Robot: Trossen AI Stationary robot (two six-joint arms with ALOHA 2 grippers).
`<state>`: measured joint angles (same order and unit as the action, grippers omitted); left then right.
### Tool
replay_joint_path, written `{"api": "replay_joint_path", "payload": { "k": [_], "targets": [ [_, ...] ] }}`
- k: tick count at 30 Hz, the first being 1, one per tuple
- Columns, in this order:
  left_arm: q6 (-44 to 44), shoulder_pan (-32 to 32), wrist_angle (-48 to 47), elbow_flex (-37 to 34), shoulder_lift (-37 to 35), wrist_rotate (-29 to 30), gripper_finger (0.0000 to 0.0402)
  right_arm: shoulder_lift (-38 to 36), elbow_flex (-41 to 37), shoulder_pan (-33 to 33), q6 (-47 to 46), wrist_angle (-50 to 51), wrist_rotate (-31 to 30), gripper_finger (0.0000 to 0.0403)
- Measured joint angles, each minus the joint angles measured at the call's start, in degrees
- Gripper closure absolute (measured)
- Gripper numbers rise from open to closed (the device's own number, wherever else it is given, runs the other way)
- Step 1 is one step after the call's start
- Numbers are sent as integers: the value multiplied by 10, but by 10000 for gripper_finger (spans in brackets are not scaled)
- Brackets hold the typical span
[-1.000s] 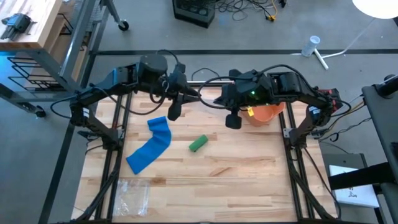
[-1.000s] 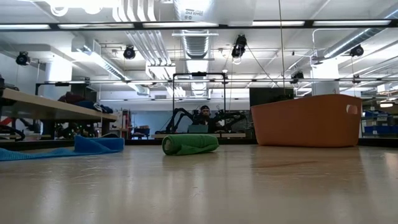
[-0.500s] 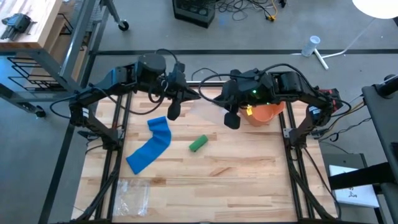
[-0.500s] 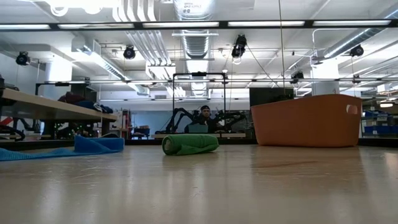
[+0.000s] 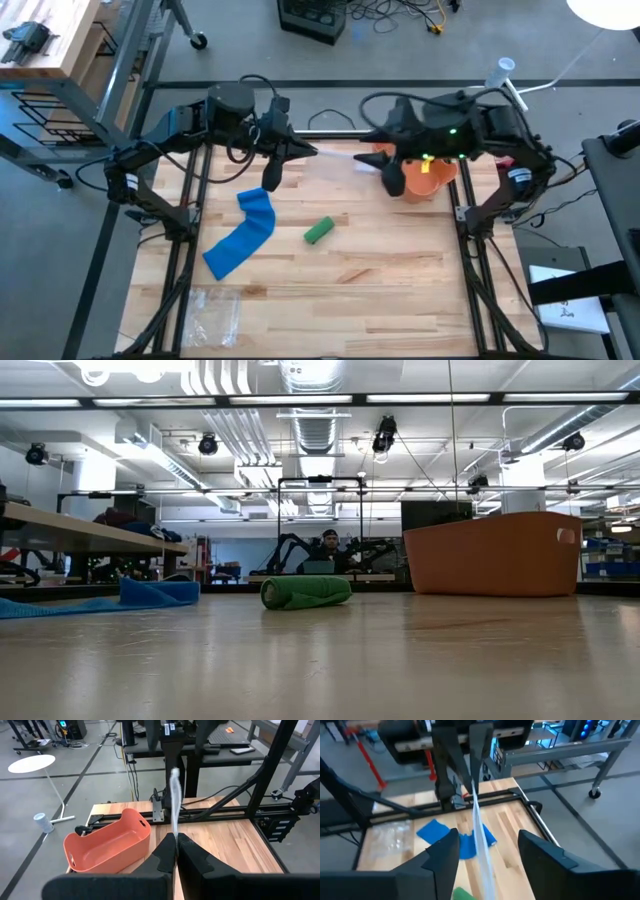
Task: Roll bandage
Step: Open the right transparent zip bag
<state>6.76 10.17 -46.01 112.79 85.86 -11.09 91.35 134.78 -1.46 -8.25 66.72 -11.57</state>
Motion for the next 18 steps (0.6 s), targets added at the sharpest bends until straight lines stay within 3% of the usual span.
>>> {"api": "replay_joint_path", "payload": {
  "k": [9,18],
  "targets": [
    [2,1,0,12,-7,0,401,-29,0,-43,-2,7,-80,201],
    [-4,3,-6,19,-41,8,401,-37,-19,-78,-12,7,-97,204]
  ]
}}
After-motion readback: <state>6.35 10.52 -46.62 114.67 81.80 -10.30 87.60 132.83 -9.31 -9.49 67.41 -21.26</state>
